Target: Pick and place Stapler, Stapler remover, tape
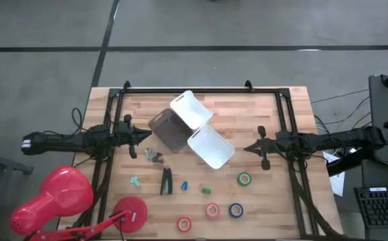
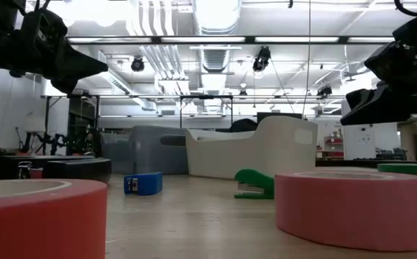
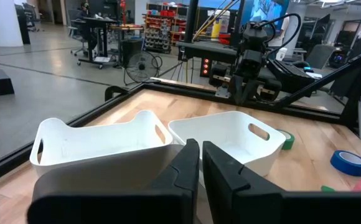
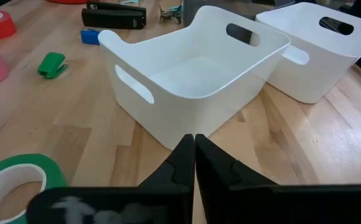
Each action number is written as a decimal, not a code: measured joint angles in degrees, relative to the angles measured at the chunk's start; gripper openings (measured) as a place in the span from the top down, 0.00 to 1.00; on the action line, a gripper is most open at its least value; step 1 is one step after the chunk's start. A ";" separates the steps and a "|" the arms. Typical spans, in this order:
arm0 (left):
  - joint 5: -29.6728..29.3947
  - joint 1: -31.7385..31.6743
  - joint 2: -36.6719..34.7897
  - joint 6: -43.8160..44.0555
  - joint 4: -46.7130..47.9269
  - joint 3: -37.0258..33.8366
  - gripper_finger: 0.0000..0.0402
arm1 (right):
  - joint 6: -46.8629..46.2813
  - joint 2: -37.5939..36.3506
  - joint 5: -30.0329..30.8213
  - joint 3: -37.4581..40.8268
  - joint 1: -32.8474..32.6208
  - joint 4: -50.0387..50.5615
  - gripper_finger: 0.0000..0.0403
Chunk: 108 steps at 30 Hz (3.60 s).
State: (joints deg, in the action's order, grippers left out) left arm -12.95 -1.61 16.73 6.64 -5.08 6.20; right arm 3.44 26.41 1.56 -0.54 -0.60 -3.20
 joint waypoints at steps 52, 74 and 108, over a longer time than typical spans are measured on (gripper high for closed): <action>0.00 0.01 0.00 0.00 0.02 0.00 0.94 | -51.30 0.83 -16.72 -0.04 -19.04 -33.05 0.98; 0.00 -0.01 0.02 -0.01 0.04 0.00 0.94 | -54.93 20.91 11.13 -20.58 -30.91 17.65 0.73; -0.01 -0.01 0.02 -0.01 0.50 0.00 0.94 | -48.21 48.49 17.75 -31.99 -30.32 25.72 0.55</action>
State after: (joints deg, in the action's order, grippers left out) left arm -12.96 -1.62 16.75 6.64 -4.58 6.19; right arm -44.77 74.90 19.31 -32.53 -30.92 22.52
